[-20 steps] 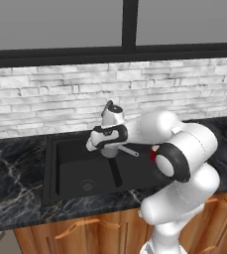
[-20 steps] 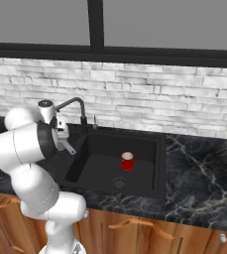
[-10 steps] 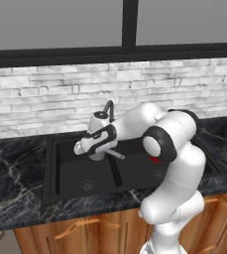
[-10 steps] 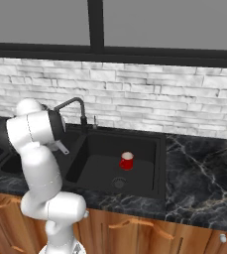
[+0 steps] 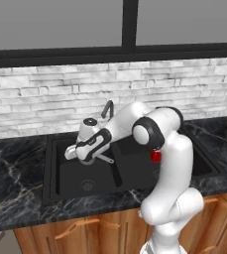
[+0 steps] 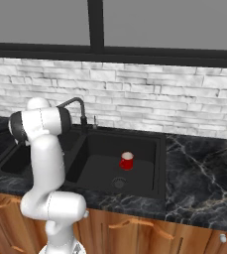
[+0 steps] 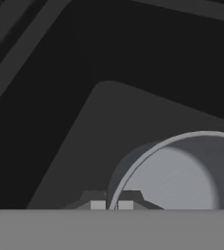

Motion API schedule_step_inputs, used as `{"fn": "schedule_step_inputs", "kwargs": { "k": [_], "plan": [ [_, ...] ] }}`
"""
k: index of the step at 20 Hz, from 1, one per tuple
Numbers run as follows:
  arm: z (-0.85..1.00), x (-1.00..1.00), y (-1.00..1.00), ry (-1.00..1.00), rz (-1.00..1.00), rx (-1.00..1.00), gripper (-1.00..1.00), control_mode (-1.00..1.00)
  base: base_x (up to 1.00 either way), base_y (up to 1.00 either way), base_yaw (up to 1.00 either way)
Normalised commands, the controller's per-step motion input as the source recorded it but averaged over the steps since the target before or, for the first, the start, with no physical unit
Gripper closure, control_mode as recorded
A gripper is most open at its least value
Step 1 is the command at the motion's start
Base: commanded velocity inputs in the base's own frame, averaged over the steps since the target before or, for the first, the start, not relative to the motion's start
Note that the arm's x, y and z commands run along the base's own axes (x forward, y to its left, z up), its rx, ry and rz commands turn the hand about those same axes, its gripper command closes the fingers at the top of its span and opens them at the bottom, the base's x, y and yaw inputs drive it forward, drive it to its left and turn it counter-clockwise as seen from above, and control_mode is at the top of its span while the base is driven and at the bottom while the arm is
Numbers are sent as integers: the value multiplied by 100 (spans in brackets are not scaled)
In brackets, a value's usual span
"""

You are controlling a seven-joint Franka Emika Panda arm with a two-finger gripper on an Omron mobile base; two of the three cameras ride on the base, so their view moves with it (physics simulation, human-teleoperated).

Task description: Move any existing items from the left basin to the right basin for drying. Then move the measuring cup from the counter to the left basin of the sink for washing.

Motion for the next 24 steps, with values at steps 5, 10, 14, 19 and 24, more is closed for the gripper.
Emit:
{"fn": "schedule_step_inputs", "kwargs": {
  "k": [5,10,14,19,24],
  "plan": [
    [-30,0,37,0,0,0,100,-100,0,0,0],
    [-33,0,19,0,0,-2,100,-100,0,0,0],
    [-33,0,13,0,0,-3,100,-100,0,0,0],
    [-35,0,4,0,0,-2,100,-100,0,0,0],
    [-23,0,0,0,0,0,100,-100,0,0,0]
  ]
}}
